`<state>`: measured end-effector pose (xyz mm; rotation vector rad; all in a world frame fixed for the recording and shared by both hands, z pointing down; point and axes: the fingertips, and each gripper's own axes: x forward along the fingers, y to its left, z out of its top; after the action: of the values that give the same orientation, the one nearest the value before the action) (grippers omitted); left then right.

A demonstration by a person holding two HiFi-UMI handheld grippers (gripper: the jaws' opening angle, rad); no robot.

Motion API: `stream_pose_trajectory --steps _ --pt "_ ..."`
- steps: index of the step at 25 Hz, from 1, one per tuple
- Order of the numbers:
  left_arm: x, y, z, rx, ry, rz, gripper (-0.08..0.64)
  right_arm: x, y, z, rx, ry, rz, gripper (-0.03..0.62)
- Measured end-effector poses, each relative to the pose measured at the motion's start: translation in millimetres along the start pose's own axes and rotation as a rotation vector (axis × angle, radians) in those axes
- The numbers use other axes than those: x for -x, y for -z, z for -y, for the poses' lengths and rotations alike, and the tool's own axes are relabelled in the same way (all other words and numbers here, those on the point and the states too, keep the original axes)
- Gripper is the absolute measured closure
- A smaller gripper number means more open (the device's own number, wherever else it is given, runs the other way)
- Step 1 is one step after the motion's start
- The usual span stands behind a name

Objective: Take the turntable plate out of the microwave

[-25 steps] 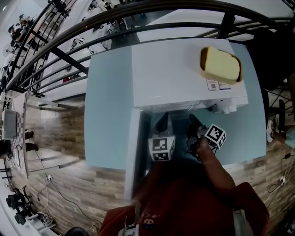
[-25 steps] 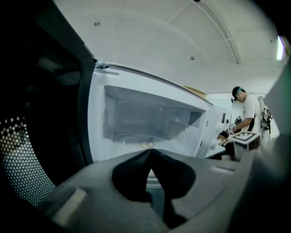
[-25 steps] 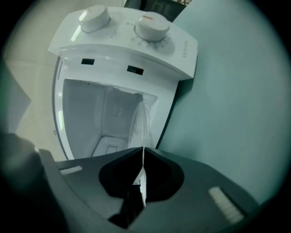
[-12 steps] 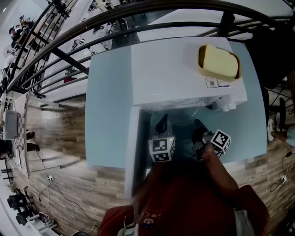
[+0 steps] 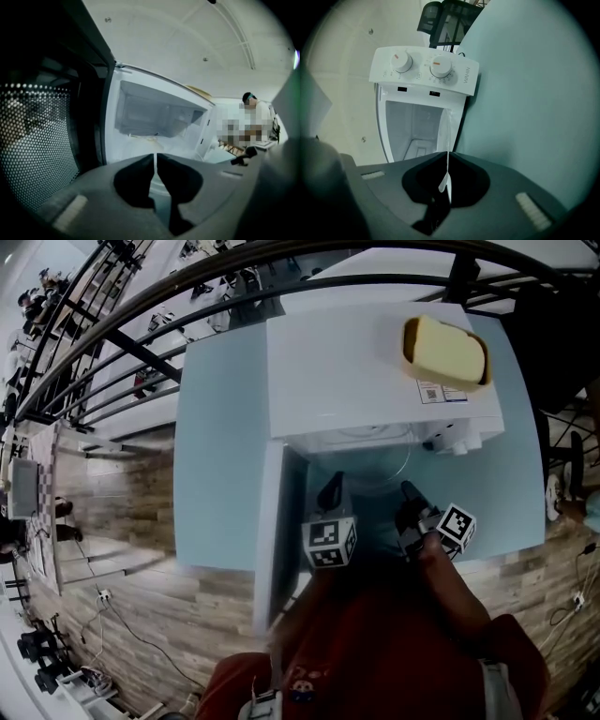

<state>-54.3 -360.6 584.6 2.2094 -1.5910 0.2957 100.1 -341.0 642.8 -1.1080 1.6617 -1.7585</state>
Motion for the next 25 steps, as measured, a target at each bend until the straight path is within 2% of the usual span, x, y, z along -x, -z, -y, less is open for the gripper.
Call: stream_pose_trajectory --steps 6,8,11,15,19,25 --pt "6.9 16.0 -3.2 0.029 -0.006 -0.021 0.474 5.7 4.1 5.5 -0.003 0.006 -0.007 0.586" --pt "7.6 22.6 -5.6 0.068 -0.003 -0.037 0.423 6.6 4.1 6.2 -0.005 0.008 -0.007 0.586" --pt "8.5 34.9 -5.3 0.193 0.019 -0.067 0.333 7.3 3.6 5.0 -0.004 0.009 -0.011 0.586" --pt "0.0 49.5 6.2 0.373 0.112 -0.074 0.207 6.3 3.6 1.7 -0.002 0.000 -0.022 0.586" --pt "-10.7 51.9 13.4 0.508 0.170 -0.056 0.184 6.6 4.2 1.8 -0.011 -0.004 -0.028 0.586" --pt "-29.5 48.5 24.5 0.665 0.267 0.000 0.179 6.4 3.5 1.5 -0.012 -0.006 -0.044 0.586"
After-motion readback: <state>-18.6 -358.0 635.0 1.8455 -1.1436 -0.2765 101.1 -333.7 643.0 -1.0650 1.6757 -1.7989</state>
